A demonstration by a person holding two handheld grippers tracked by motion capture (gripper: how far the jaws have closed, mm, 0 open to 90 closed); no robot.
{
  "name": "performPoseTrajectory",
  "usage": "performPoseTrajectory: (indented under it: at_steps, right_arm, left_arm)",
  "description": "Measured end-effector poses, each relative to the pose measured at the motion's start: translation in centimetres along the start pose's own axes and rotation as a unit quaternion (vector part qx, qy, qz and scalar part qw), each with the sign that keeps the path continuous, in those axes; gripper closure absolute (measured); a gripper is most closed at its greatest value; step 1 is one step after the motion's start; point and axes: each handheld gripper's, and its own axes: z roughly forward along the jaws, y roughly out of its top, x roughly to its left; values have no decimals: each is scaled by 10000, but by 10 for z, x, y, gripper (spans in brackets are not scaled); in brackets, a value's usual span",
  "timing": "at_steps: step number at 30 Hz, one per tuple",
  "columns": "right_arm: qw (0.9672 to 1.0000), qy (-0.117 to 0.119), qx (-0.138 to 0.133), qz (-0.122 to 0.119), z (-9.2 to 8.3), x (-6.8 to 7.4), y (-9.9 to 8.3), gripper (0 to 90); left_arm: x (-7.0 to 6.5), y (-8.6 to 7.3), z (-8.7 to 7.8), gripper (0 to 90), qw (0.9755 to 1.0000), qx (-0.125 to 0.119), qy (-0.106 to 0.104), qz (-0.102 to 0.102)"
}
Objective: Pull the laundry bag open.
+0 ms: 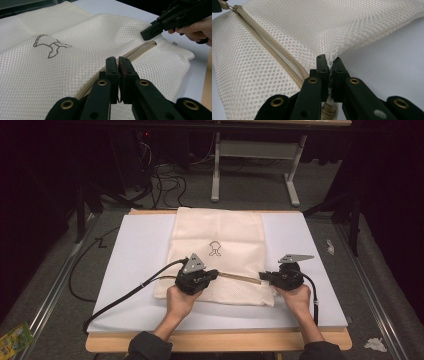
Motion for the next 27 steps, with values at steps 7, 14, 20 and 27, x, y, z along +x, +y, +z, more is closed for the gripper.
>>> performPoseTrajectory:
  at_steps: [7, 14, 20, 27]
  right_arm:
    - [10000, -15, -34, 11, -1, -1, 0, 882]
    - [10000, -11, -18, 2, 0, 0, 0, 882]
    - [10000, -21, -41, -9, -1, 0, 0, 883]
    - [10000, -49, -43, 0, -1, -1, 0, 882]
  left_arm:
    - [2, 0, -4, 874, 10000, -7, 52, 1]
    - [5, -2, -9, 874, 10000, -30, 87, -26]
    - [6, -2, -9, 874, 9999, -28, 101, -25]
    - [10, -5, -16, 874, 9998, -79, 166, -110]
